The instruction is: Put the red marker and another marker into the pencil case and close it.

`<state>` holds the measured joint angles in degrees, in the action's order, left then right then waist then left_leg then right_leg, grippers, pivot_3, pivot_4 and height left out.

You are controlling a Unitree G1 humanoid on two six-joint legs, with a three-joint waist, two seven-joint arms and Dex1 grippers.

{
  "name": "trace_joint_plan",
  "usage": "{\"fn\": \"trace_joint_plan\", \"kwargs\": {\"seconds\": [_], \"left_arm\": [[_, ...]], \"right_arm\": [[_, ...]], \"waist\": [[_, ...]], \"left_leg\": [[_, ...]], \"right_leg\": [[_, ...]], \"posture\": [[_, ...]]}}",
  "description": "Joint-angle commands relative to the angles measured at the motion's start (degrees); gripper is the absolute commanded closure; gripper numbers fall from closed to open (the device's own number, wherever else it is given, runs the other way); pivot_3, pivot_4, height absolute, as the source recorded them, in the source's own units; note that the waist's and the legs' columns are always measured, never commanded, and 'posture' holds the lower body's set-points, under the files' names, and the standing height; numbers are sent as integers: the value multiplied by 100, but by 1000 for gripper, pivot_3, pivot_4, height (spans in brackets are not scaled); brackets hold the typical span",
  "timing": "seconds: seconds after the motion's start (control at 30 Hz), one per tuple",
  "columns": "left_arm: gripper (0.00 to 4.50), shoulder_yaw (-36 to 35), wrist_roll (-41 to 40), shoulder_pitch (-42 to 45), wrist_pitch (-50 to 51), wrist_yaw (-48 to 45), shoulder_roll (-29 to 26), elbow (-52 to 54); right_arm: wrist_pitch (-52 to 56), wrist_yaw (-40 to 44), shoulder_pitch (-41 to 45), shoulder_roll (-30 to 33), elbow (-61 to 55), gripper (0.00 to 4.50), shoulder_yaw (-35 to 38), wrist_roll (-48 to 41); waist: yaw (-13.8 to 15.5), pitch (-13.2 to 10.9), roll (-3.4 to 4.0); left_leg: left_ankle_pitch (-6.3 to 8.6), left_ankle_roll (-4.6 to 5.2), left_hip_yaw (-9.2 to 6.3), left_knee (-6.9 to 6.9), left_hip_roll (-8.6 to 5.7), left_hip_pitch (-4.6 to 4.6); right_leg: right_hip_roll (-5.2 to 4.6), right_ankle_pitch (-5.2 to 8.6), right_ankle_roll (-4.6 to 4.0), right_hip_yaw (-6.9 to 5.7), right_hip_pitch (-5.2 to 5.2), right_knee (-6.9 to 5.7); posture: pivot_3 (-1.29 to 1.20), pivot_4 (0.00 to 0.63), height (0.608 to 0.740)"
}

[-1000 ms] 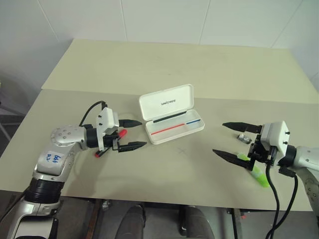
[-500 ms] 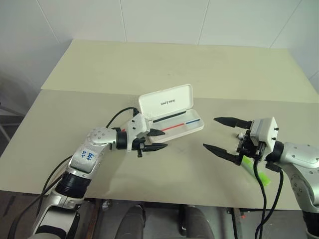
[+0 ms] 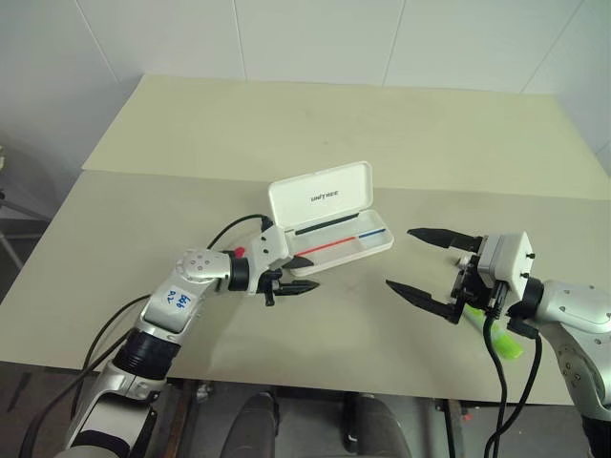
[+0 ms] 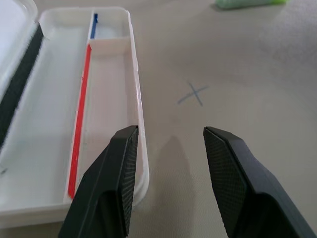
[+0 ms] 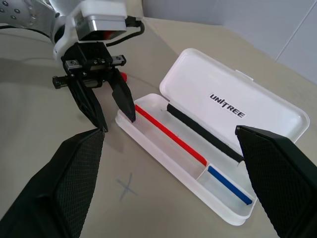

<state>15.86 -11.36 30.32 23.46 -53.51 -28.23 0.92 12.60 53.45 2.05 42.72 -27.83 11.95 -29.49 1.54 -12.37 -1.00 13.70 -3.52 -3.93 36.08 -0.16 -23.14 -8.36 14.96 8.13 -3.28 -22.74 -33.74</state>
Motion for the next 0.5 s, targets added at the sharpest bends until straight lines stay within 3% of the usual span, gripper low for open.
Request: {"fn": "trace_joint_plan", "kwargs": {"seconds": [0.03,0.3,0.43,0.5], "left_arm": [[2306,161,203,123,22,-26,29,-133],[2306,168,409,301,-69,58,223,-503],[3098,148,403,394,94,-5,246,-469],[3789,218,527,470,35,-85,131,-406]], "right_arm": [[3,50,-92,136,-359,0,261,-170],[131,-14,-210,203,-602,0,341,-292],[128,-34,-152,195,-583,0,336,-290],[120,-28,-137,204,-555,0,337,-293]], "waist": [[1,0,0],[-11,1,1],[-9,1,0],[-10,1,0]], "left_leg": [[0,1,0,0,0,0],[-1,1,1,0,1,3],[-1,1,1,2,1,2],[-1,1,1,1,1,2]], "right_leg": [[0,0,0,0,0,0],[1,-2,-3,1,1,0],[1,-2,-2,1,1,0],[1,-2,-2,1,1,1]], "posture": [[0,150,740],[0,150,740],[0,150,740],[0,150,740]]}}
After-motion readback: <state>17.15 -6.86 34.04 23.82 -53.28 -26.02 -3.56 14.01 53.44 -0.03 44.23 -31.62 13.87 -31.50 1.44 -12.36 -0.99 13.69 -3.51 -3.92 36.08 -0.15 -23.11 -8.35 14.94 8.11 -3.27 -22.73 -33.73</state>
